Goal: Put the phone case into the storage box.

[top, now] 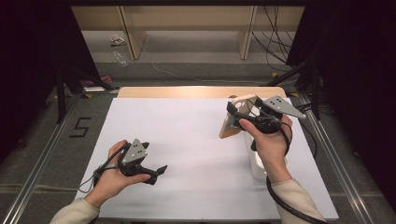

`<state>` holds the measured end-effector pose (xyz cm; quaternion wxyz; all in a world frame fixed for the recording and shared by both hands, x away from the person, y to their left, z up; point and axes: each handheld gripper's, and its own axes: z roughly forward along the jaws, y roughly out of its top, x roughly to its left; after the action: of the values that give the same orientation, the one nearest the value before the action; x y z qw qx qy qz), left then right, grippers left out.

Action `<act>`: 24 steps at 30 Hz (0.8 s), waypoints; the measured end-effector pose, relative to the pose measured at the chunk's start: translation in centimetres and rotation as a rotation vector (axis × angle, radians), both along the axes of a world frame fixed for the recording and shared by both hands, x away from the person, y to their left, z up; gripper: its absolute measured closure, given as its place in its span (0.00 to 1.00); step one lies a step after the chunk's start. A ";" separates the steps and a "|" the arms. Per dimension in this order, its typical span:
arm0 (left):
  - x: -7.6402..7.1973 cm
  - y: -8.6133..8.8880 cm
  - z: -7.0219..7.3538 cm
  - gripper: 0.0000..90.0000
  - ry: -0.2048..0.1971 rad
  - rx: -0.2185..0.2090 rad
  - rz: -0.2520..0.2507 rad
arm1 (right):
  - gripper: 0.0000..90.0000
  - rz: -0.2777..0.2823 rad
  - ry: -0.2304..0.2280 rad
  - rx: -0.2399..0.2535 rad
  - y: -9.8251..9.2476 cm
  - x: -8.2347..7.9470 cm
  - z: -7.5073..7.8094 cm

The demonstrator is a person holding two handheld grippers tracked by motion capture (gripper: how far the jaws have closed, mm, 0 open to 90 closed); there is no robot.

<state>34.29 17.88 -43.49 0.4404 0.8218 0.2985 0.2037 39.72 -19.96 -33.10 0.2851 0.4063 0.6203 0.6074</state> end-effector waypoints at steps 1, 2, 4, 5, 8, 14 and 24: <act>0.0 0.0 0.0 0.00 0.001 0.000 0.002 | 0.13 -0.003 0.000 0.001 -0.1 0.0 0.0; 0.0 0.1 -0.1 0.00 0.003 -0.002 0.002 | 0.13 -0.005 -0.002 0.002 -0.2 0.0 0.1; 0.0 0.2 -0.1 0.00 0.003 -0.001 0.003 | 0.13 -0.010 -0.002 0.003 -0.4 0.0 0.2; 0.0 0.2 -0.1 0.00 0.004 0.001 0.004 | 0.13 -0.014 -0.002 0.004 -0.5 0.0 0.2; 0.0 0.3 -0.1 0.00 0.006 0.000 0.007 | 0.13 -0.024 -0.004 0.003 -0.8 0.1 0.3; -0.1 0.4 -0.1 0.00 0.006 0.000 0.009 | 0.13 -0.049 -0.008 -0.002 -1.4 0.1 0.6; -0.1 0.6 -0.2 0.00 0.009 0.000 0.014 | 0.13 -0.082 -0.010 -0.002 -2.3 0.1 0.9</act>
<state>34.19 18.45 -43.71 0.4376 0.8206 0.3062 0.2033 39.85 -22.28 -32.19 0.3132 0.4283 0.6021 0.5965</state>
